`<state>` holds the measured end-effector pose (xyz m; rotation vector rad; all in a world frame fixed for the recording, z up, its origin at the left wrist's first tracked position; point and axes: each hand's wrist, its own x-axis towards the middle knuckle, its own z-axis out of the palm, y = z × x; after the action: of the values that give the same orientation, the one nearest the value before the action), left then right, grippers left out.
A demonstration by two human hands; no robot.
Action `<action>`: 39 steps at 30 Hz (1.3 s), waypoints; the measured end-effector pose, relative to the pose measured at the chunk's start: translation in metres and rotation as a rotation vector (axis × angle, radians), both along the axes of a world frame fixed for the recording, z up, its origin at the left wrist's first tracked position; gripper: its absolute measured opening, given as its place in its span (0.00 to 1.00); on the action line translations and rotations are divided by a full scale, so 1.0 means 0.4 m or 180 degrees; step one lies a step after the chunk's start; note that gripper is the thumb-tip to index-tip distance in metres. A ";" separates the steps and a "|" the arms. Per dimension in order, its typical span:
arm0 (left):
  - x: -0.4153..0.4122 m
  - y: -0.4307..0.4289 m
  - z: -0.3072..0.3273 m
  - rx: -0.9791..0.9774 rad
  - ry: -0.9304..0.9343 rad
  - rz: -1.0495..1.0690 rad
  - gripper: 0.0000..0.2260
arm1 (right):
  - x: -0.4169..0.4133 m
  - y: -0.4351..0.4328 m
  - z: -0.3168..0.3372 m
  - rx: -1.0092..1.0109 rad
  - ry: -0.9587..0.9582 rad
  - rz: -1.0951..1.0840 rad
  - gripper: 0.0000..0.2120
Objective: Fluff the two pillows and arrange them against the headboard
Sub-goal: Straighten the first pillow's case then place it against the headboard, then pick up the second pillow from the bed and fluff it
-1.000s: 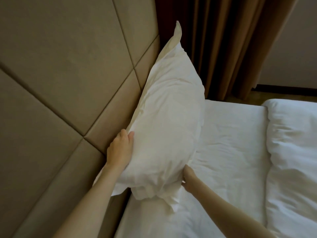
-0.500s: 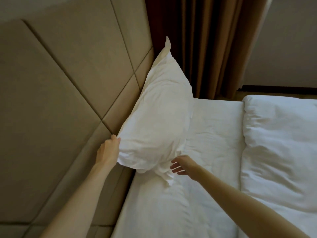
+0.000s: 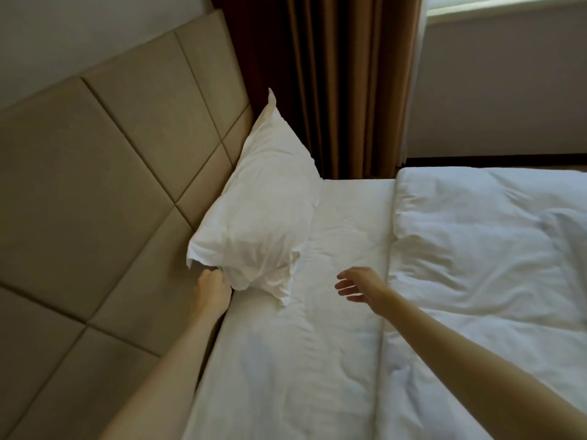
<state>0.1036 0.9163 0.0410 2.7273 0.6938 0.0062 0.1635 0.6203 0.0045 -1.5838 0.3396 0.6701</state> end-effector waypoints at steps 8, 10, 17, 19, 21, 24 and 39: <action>-0.156 -0.344 0.029 -0.1295 -0.0506 0.0289 0.12 | -0.160 -0.225 0.069 0.0184 -0.0042 0.0037 0.07; -0.189 -0.445 0.031 -0.1802 -0.0742 0.0332 0.09 | -0.192 -0.297 0.084 0.0196 -0.0083 0.0062 0.08; -0.283 -0.708 0.026 -0.3127 -0.0753 0.0563 0.08 | -0.274 -0.540 0.109 0.0264 -0.0149 -0.0218 0.09; -0.297 -0.759 0.025 -0.3271 -0.0689 0.0565 0.08 | -0.296 -0.596 0.109 0.0255 -0.0139 -0.0322 0.08; -0.309 -0.801 0.027 -0.3384 -0.0633 0.0535 0.09 | -0.318 -0.645 0.105 0.0225 -0.0138 -0.0425 0.08; -0.327 -0.850 0.039 -0.3491 -0.0563 0.0426 0.09 | -0.355 -0.705 0.101 0.0209 -0.0173 -0.0578 0.08; -0.450 -0.918 -0.033 -0.3775 -0.0176 0.0065 0.09 | -0.620 -0.805 0.036 0.0072 -0.0096 -0.1206 0.10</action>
<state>-0.0764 0.5491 0.0279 1.5720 0.4671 -0.2422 -0.0844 0.2983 0.0188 -1.4538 0.5897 0.3557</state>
